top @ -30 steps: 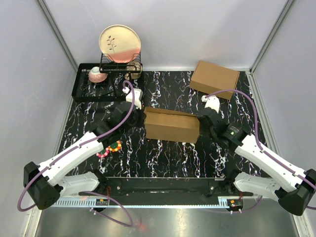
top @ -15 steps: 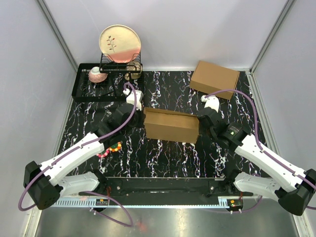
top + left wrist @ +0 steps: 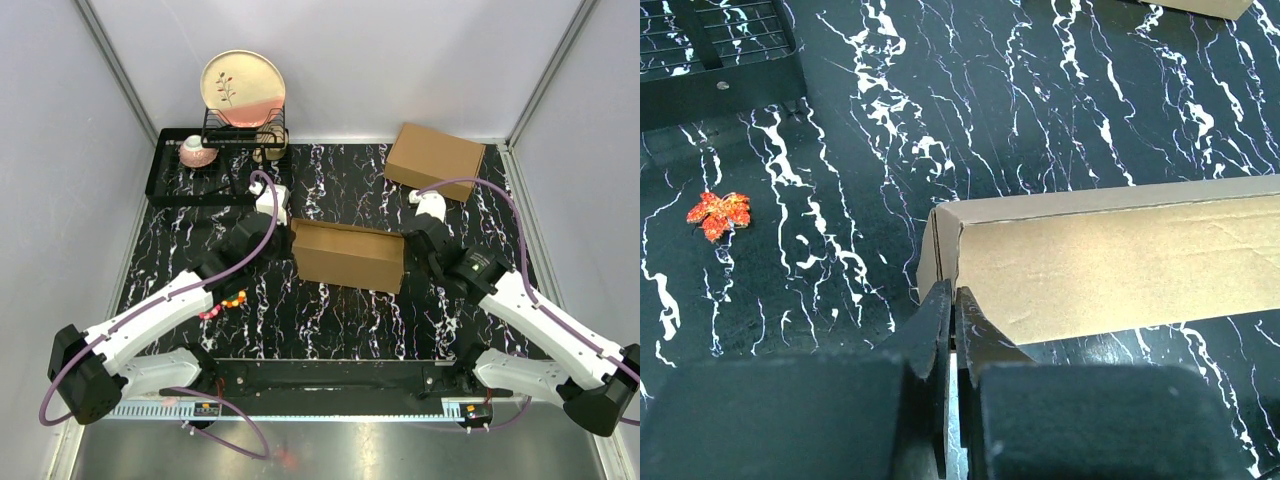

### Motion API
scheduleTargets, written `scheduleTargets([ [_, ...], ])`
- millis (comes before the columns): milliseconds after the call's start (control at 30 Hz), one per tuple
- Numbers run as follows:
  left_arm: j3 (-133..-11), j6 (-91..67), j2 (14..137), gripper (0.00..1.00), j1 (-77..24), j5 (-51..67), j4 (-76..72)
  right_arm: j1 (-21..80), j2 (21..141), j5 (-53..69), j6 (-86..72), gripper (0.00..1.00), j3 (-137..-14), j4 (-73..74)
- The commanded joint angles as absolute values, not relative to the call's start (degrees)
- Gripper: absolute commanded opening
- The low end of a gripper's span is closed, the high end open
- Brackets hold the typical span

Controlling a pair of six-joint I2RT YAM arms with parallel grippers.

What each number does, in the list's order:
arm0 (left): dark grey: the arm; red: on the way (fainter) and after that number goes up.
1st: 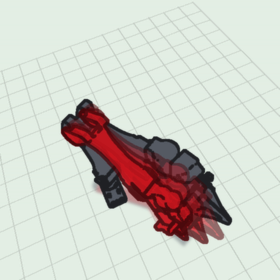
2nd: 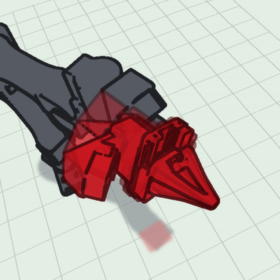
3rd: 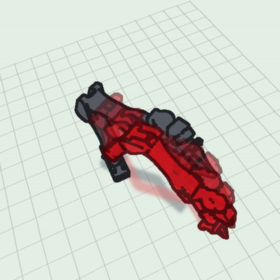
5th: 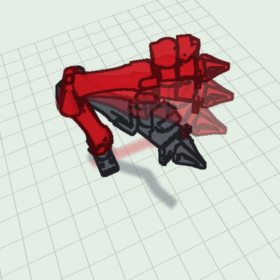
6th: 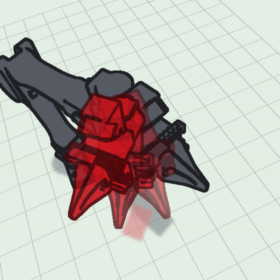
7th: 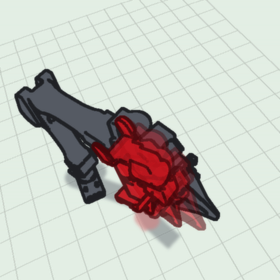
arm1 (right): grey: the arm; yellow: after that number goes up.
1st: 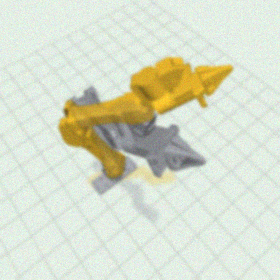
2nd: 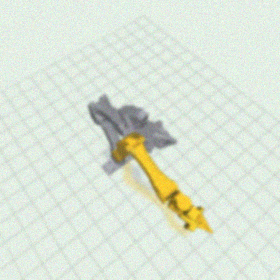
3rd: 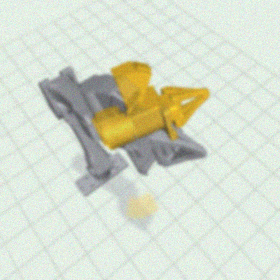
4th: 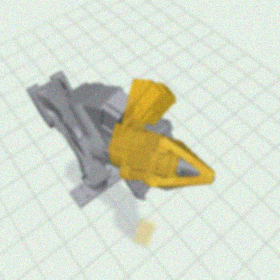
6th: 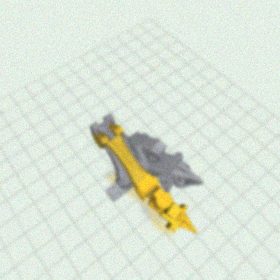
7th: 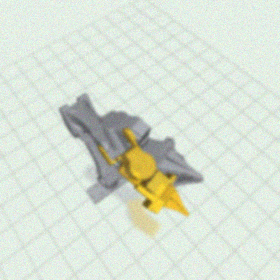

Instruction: Fold the paper box

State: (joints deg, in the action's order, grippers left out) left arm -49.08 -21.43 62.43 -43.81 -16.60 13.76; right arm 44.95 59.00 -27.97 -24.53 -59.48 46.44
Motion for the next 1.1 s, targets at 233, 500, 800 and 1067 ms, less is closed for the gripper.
scheduleTargets([
  [233,-48.2,-20.5,64.4,0.00,-45.9,-18.0,14.4,45.1,59.9,-27.3,-28.1,0.00,-66.6,45.2],
  [500,-50.5,-19.2,65.6,0.00,-46.2,-21.2,17.3,45.1,59.4,-30.3,-27.7,0.02,-65.2,46.8],
  [800,-51.2,-20.3,66.4,0.00,-46.3,-21.5,17.7,45.1,58.6,-32.7,-27.3,0.28,-65.3,48.0],
  [1067,-52.1,-20.6,66.6,0.00,-46.3,-21.8,18.5,45.1,58.2,-33.8,-27.7,0.28,-64.2,49.2],
])
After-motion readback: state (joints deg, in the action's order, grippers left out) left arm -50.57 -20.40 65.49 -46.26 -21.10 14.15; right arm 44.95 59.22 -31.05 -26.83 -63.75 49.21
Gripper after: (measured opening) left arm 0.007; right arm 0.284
